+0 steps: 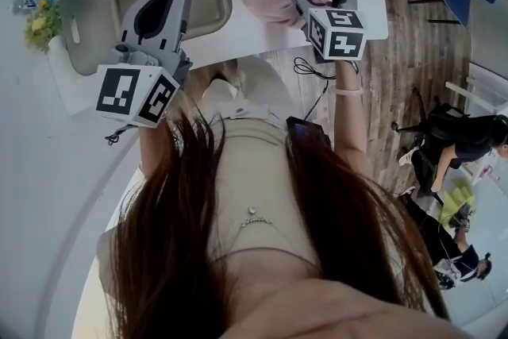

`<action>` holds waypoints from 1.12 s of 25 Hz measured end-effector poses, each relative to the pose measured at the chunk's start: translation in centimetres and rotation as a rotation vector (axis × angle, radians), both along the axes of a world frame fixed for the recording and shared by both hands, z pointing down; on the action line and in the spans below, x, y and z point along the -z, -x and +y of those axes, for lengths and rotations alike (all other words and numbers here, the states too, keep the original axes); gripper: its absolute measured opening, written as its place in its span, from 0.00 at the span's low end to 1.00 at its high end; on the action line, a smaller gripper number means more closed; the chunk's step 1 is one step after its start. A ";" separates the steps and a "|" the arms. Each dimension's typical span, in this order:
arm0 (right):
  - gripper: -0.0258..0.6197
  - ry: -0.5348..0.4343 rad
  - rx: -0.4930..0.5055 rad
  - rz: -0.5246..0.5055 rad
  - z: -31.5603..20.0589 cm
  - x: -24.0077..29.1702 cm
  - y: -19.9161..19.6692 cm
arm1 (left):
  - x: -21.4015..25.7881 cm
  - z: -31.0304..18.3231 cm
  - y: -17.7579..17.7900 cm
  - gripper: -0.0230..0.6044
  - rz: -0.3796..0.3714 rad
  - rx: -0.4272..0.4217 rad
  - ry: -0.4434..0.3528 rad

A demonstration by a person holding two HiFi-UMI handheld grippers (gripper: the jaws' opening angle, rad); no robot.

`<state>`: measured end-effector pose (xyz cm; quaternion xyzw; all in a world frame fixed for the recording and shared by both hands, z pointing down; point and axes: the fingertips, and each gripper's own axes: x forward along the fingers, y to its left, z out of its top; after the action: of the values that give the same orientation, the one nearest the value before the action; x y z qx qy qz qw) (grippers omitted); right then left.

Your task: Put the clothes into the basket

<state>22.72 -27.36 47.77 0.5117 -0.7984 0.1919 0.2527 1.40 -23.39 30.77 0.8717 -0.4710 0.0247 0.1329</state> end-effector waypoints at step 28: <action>0.57 0.229 0.066 0.326 -1.6 -11.3 -1.1 | -0.9 -0.1 1.4 0.05 -0.024 0.109 0.050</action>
<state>23.84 -28.95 59.10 0.4775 -0.7361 0.1877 0.4415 -0.04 -23.46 31.63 0.8409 -0.5185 0.0393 0.1500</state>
